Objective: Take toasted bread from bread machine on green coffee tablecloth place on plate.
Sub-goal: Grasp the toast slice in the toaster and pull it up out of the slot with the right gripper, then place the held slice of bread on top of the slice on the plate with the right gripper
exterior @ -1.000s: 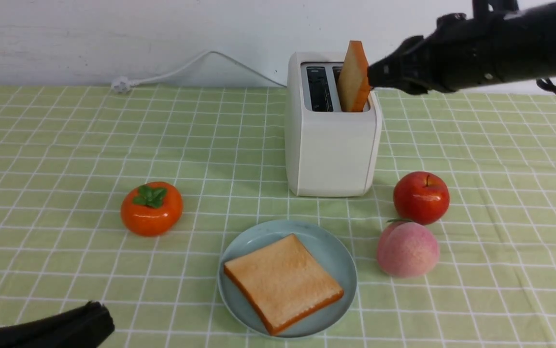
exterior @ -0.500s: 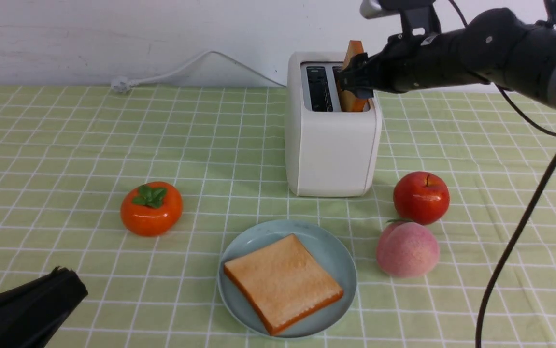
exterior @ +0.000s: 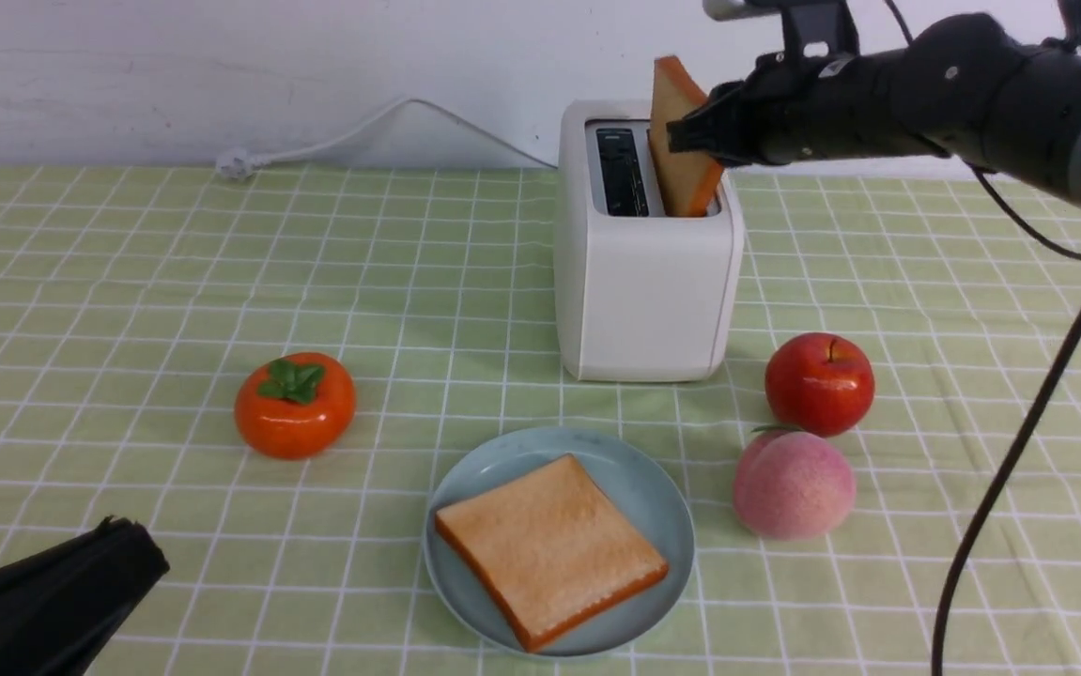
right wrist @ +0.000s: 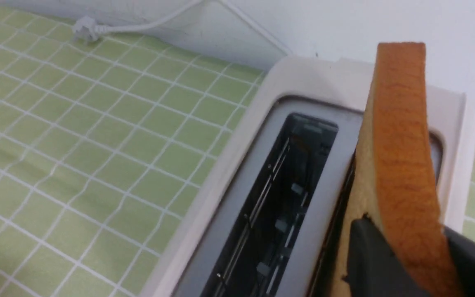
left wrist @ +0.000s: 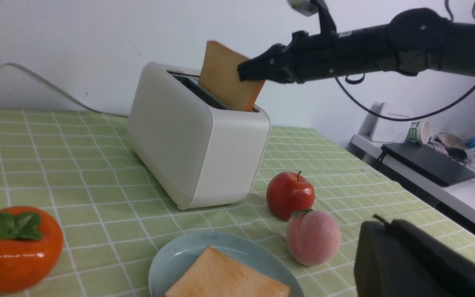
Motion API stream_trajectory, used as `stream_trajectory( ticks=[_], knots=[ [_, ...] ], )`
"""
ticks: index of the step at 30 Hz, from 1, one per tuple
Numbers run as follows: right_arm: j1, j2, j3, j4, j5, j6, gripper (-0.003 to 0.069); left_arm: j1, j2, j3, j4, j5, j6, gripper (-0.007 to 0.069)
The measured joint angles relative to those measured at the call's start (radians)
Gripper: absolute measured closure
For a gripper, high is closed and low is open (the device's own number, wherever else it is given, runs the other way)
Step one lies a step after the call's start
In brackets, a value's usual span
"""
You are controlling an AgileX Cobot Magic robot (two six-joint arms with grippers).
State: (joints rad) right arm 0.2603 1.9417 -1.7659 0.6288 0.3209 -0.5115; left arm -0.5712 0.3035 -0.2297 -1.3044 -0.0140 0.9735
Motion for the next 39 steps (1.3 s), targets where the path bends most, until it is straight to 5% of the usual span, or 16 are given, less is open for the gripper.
stream_trajectory(
  ticks=[4, 9, 10, 13, 17, 20, 24, 29, 33, 36, 39],
  knots=[
    [-0.006, -0.168, -0.031, 0.029, 0.105, -0.002, 0.0543, 0.0, 0.0, 0.0, -0.001, 0.0, 0.0, 0.0638],
    [-0.027, -0.362, -0.021, -0.015, 0.436, 0.025, 0.0543, 0.0, 0.0, 0.0, -0.001, -0.002, 0.0, 0.0638],
    [-0.029, -0.421, 0.041, -0.009, 0.575, 0.062, 0.0543, 0.0, 0.0, 0.0, -0.001, -0.002, 0.0, 0.0637],
    [-0.014, -0.465, 0.207, 0.074, 0.643, 0.078, 0.0543, 0.0, 0.0, 0.0, -0.001, -0.002, 0.0, 0.0637],
    [0.044, -0.443, 0.463, 0.235, 0.576, 0.01, 0.0543, 0.0, 0.0, 0.0, -0.001, -0.002, 0.0, 0.0636],
    [0.108, -0.369, 0.628, 0.453, 0.44, -0.151, 0.0543, 0.0, 0.0, 0.0, -0.001, -0.002, 0.0, 0.0634],
    [0.128, -0.275, 0.668, 0.691, 0.361, -0.314, 0.0543, 0.0, 0.0, 0.0, -0.001, -0.002, 0.0, 0.0634],
    [0.128, -0.192, 0.668, 0.83, 0.323, -0.354, 0.0542, 0.0, 0.0, 0.0, -0.001, -0.001, 0.0, 0.0634],
    [0.128, -0.149, 0.669, 0.827, 0.323, -0.343, 0.0468, 0.0, 0.0, 0.0, -0.001, 0.002, 0.0, 0.0634],
    [0.121, -0.133, 0.669, 0.786, 0.323, -0.271, 0.0268, 0.0, 0.0, 0.0, -0.001, 0.014, 0.0, 0.0634],
    [0.104, -0.142, 0.665, 0.743, 0.324, -0.226, 0.017, 0.0, 0.0, 0.0, -0.001, 0.014, 0.0, 0.0634]
  ],
)
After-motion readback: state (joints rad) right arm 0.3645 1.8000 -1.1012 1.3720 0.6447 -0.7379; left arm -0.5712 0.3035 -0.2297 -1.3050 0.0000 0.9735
